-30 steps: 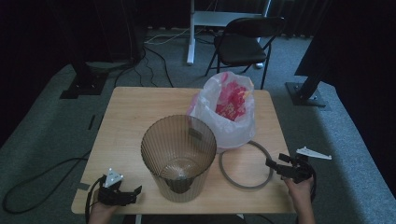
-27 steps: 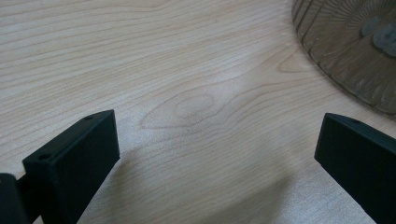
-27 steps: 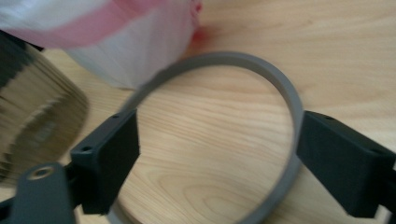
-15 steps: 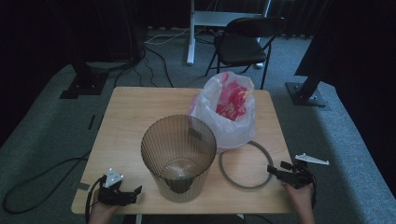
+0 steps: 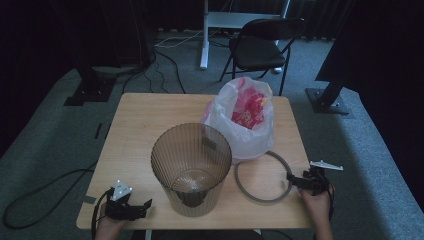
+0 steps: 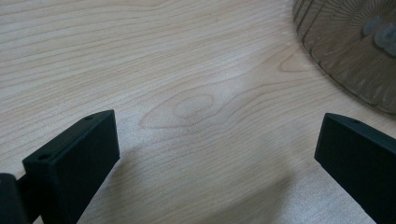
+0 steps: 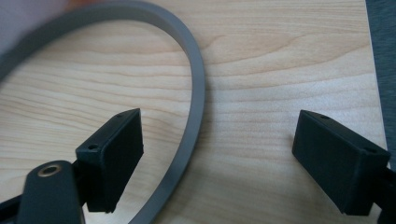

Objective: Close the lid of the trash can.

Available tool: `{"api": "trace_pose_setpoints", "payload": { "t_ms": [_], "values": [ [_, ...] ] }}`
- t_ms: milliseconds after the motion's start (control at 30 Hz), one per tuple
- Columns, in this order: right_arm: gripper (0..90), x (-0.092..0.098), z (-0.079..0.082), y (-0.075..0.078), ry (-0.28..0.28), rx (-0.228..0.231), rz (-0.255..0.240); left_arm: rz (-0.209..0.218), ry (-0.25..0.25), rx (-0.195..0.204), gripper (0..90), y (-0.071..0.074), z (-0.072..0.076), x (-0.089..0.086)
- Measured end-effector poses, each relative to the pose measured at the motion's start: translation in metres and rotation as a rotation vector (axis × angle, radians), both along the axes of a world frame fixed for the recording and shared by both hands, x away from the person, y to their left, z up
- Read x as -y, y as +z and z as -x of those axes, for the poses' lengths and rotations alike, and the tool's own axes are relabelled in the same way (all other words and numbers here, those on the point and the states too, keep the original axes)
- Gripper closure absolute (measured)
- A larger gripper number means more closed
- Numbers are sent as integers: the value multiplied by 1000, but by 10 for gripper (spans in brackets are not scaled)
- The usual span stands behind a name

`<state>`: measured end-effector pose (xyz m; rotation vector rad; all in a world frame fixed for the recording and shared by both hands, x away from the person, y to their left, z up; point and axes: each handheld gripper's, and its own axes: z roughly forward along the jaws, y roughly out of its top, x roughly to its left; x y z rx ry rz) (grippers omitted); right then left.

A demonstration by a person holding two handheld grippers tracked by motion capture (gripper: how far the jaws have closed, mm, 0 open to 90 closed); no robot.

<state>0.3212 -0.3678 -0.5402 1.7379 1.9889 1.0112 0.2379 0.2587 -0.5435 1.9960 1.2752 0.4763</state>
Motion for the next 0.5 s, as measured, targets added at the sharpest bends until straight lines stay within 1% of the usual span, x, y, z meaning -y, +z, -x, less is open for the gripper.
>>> {"api": "trace_pose_setpoints", "payload": {
  "t_ms": [67,100,133,167,200,233,300,367,433,500],
  "values": [
    [181,-3,-2,1,-3,-4,29,3,2,1,0,0,0,0],
    [203,-7,-3,1,-8,-3,65,3,0,1,0,0,0,0],
    [209,-11,-3,1,-16,-4,112,3,0,0,0,0,0,0],
    [209,-11,-3,1,-16,-4,112,3,0,0,0,0,0,0],
    [208,-15,-3,1,-9,-4,154,2,0,0,0,0,0,0],
    [257,-24,-3,1,-11,-4,214,2,-1,0,0,0,0,0],
    [275,-26,-3,1,-9,-6,209,1,0,1,0,0,0,0],
    [396,-30,-3,3,17,3,207,3,1,1,0,0,0,0],
    [536,-31,-3,5,20,1,208,-2,-2,0,0,0,0,-1],
    [641,-33,-4,6,30,-6,211,0,-2,0,0,0,0,-1]
  ]
}}
